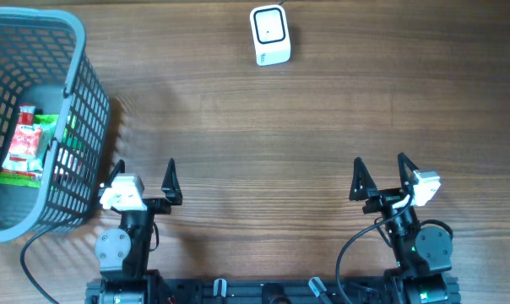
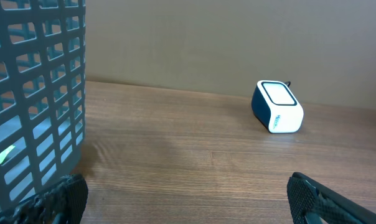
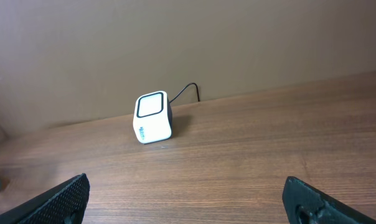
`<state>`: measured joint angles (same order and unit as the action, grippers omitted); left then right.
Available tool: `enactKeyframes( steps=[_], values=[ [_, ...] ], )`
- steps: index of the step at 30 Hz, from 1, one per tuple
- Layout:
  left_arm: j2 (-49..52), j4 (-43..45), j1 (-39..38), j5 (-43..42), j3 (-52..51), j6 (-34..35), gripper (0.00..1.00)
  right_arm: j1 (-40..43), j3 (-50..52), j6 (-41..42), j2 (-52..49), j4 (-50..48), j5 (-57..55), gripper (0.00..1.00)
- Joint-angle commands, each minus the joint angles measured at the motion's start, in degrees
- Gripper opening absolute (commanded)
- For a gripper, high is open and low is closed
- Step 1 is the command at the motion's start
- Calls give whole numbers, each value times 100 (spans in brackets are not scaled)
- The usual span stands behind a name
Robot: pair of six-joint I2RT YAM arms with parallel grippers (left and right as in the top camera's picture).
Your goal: Scan the item barcode
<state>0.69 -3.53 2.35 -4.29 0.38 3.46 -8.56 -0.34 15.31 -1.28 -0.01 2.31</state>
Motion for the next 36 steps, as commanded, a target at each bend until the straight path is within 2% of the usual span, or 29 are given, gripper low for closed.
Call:
enactKeyframes(
  steps=[1, 4, 7, 9, 13, 16, 18, 21, 23, 25, 27, 29, 30, 31, 34, 36],
  values=[
    [-42, -59, -4, 76, -4, -92, 100, 24, 2, -17, 31, -26, -109, 100],
    [-42, -42, -7, -50, -4, -85, 100, 24, 2, -15, 31, -26, -109, 100],
    [-37, -90, -4, -955, 184, 31, 100, 24, 2, -15, 31, -26, -109, 100],
    [72, -737, -4, -1241, 848, 192, 100, 24, 4, -15, 31, -26, -109, 100],
    [1119, -3069, -7, -1740, 3418, 345, 100, 24, 4, -13, 31, -26, -109, 100],
    [2516, -4942, -4, -1679, 5545, 315, 100, 24, 2, -13, 31, -26, -109, 100],
    [4138, -6743, -4, -1453, 7748, 271, 100, 24, 2, -15, 31, -26, -109, 100],
    [6592, -9141, -4, -365, 11217, -177, 100, 24, 2, -13, 31, -26, -109, 100],
    [7764, -9278, -11, -382, 12876, -153, 100, 24, 4, -15, 31, -26, -109, 100],
    [8395, -9106, -11, 46, 13663, -175, 100, 24, 4, -15, 31, -26, -109, 100],
    [8629, -8679, -11, 841, 13779, -177, 100, 24, 2, -15, 31, -26, -109, 100],
    [8752, -8555, 55, 1779, 13772, -728, 100, 24, 2, -15, 31, -26, -109, 100],
    [8887, -8666, 330, 2645, 13761, -636, 100, 24, 4, -15, 31, -26, -109, 100],
    [8972, -8714, 566, 2951, 13761, -433, 100, 24, 4, -15, 31, -26, -109, 100],
    [9261, -8804, 1410, 2929, 13731, -407, 100, 24, 2, -15, 31, -26, -109, 100],
    [9473, -8894, 2098, 2852, 13575, -44, 100, 24, 2, -15, 31, -26, -109, 100]
  ],
)
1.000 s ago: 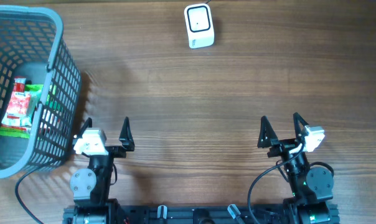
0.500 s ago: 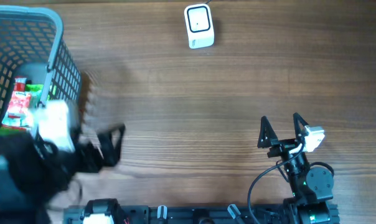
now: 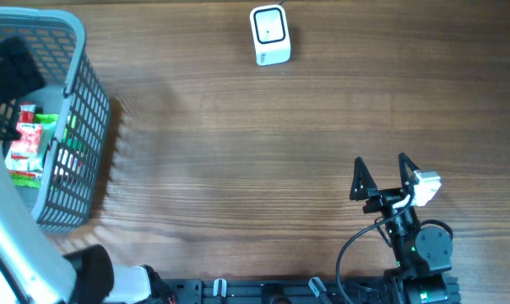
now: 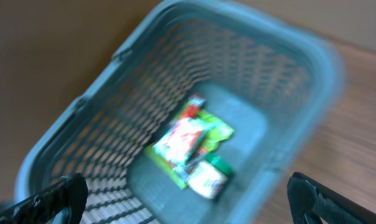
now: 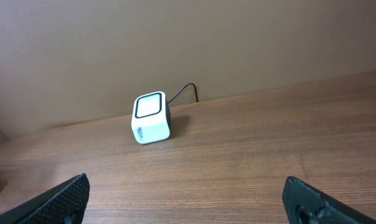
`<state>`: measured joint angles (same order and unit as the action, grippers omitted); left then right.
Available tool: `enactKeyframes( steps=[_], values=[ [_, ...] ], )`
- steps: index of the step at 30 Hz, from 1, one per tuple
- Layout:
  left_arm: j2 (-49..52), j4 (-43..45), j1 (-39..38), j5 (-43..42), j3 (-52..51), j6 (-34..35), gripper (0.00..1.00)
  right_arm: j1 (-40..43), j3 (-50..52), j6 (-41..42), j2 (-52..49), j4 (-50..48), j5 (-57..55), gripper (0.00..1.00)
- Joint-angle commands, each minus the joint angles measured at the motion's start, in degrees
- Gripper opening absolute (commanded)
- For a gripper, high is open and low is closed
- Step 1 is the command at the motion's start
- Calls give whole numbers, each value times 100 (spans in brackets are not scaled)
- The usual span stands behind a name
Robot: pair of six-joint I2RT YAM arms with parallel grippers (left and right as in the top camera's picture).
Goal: Scan the item barcode
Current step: 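Reach the left gripper into the grey basket and grasp the green-lid jar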
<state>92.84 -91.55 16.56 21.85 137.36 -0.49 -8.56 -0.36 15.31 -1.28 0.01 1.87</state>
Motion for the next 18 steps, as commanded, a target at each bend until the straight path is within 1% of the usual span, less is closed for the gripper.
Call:
enactKeyframes(
  steps=[1, 4, 6, 8, 9, 11, 12, 13, 16, 18],
  values=[
    [354, -116, 979, 114, -247, 472, 100, 24, 7, -15, 31, -28, -66, 99],
    [579, -103, 1766, -656, -1104, 531, 100, 24, 4, -15, 31, -28, -66, 100],
    [664, -35, 2057, -1001, -1899, 535, 100, 24, 4, -13, 31, -28, -66, 100],
    [673, 514, 2162, -1178, -2813, 535, 100, 24, 4, -15, 31, -28, -66, 100],
    [673, 772, 2159, -1287, -3130, 382, 100, 24, 4, -15, 31, -28, -66, 100],
    [721, 1353, 2131, -2035, -3766, -588, 100, 24, 4, -15, 31, -28, -66, 100],
    [791, 1473, 2131, -2387, -3958, -1032, 100, 24, 7, -15, 31, -28, -66, 100],
    [883, 1488, 2133, -2586, -4052, -1292, 100, 24, 7, -15, 31, -28, -66, 100],
    [1154, 1475, 2133, -2592, -4079, -1353, 100, 24, 7, -15, 31, -28, -66, 100],
    [1322, 1397, 2133, -2811, -4079, -1633, 100, 24, 7, -15, 31, -28, -66, 100]
  ],
)
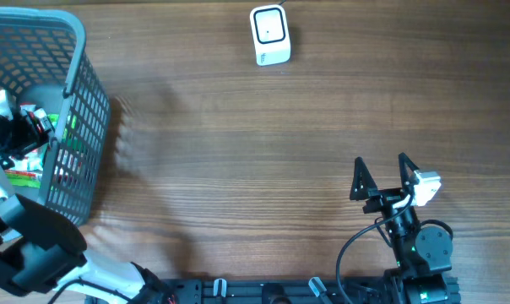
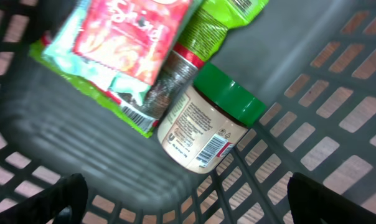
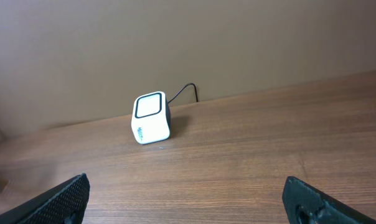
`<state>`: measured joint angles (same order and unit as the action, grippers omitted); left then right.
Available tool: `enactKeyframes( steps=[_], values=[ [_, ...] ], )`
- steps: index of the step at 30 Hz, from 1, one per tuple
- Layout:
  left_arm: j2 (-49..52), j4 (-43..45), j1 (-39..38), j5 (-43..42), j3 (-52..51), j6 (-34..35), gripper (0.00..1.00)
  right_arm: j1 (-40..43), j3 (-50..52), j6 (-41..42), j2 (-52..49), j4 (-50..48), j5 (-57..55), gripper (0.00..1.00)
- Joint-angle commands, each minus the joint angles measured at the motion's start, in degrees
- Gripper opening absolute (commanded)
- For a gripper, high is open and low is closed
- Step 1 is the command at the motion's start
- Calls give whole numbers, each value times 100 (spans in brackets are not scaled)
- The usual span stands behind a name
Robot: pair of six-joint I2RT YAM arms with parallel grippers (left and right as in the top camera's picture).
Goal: Scan the item barcode
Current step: 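Reach the left gripper into the grey basket and grasp the green-lid jar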
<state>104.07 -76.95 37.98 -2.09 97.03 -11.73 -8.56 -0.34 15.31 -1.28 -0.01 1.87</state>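
A grey plastic basket (image 1: 79, 101) stands at the table's left edge. On its floor lie a jar with a green lid (image 2: 206, 127), a barcode on its label, a red and green snack packet (image 2: 122, 43) and a green packet (image 2: 228, 12). My left gripper (image 1: 18, 128) is down inside the basket, open (image 2: 188, 205) just above the jar, holding nothing. The white scanner (image 1: 269, 35) sits at the far middle of the table, also in the right wrist view (image 3: 152, 118). My right gripper (image 1: 380, 179) rests open near the front right, empty.
The basket's lattice walls (image 2: 337, 112) close in around the left gripper. A black cable (image 3: 187, 90) runs from the scanner to the back wall. Bare wooden tabletop (image 1: 255, 152) lies between basket, scanner and right arm.
My left gripper was high over the basket with the whole basket in its view; now it is low inside, close above the jar and packets. The right arm has not moved.
Both arms first rested open at the front edge, the left one beside the basket. Then the left arm was raised over the basket, looking down into it. Now it is inside the basket, still open, just above the items.
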Motion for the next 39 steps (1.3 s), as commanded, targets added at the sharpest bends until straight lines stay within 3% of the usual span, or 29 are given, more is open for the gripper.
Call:
enactKeyframes(
  steps=[1, 7, 11, 17, 19, 24, 29, 39],
  values=[
    [251, -107, -9, -588, -46, -789, 100, 24, 4, -15, 31, -26, -66, 100],
    [647, 59, -9, -662, -50, -1460, 94, 24, 2, -15, 31, -26, -66, 100],
    [909, 227, -9, -662, -50, -1513, 99, 24, 4, -15, 31, -26, -66, 100],
    [931, 444, 9, -745, -50, -1530, 99, 24, 2, -13, 31, -26, -66, 100],
    [931, 361, 4, -671, -50, -1969, 84, 24, 2, -15, 31, -26, -66, 100],
    [933, 544, 2, -533, -389, -2409, 82, 24, 4, -13, 31, -26, -66, 100],
    [931, 841, 0, -581, -564, -2385, 72, 24, 2, -13, 31, -26, -66, 100],
    [933, 1237, -223, -577, -1307, -2382, 72, 24, 2, -15, 31, -26, -66, 100]
  ],
)
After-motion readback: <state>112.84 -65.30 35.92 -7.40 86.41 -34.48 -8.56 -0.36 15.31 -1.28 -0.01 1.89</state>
